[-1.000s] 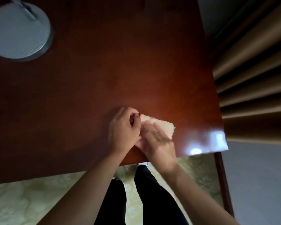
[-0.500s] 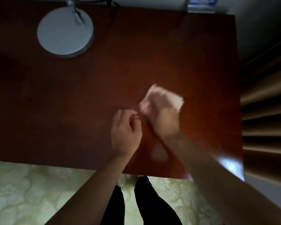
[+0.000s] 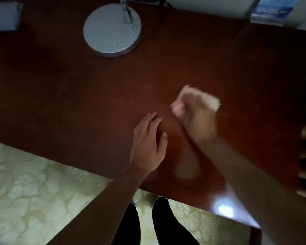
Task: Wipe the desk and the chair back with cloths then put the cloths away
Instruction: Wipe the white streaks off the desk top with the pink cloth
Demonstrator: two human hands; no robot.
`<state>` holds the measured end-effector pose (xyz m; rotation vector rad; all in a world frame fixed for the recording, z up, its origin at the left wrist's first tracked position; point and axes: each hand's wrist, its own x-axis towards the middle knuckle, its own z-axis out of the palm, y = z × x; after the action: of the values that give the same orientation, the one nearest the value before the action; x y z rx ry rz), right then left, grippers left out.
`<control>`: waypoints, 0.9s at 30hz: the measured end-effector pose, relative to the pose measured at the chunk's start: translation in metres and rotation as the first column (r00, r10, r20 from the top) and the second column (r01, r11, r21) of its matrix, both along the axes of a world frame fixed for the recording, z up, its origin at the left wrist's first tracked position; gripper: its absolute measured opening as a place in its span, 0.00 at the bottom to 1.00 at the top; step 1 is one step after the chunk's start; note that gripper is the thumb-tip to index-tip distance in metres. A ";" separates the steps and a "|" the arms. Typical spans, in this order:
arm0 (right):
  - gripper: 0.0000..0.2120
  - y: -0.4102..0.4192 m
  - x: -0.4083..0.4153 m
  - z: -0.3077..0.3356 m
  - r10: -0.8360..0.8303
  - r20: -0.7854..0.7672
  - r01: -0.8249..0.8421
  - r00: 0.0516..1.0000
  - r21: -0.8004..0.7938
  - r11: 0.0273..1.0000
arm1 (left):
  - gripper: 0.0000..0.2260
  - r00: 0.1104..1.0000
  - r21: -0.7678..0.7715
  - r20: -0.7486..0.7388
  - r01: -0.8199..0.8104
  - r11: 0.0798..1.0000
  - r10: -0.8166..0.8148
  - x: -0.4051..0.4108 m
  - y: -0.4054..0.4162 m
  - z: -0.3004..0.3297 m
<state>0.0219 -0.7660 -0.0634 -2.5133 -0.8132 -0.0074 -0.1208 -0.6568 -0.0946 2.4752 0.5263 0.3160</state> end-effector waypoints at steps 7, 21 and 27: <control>0.12 -0.019 -0.049 -0.026 0.445 -0.036 -0.437 0.895 0.126 0.890 | 0.18 1.000 0.055 -0.009 0.003 0.999 -0.002 -0.016 0.027 -0.003; 0.07 -0.009 -0.040 -0.011 0.306 -0.054 -0.296 0.950 0.151 0.943 | 0.11 0.998 0.099 -0.004 0.057 0.994 -0.057 -0.002 0.040 -0.003; 0.06 0.025 0.044 -0.005 -0.024 -0.080 0.029 0.996 0.059 0.998 | 0.13 0.998 0.127 -0.020 0.068 0.990 -0.066 0.014 0.041 -0.007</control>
<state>0.0658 -0.7408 -0.0686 -2.4513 -0.7367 0.0582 -0.1067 -0.6159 -0.1012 2.6148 0.4405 0.3125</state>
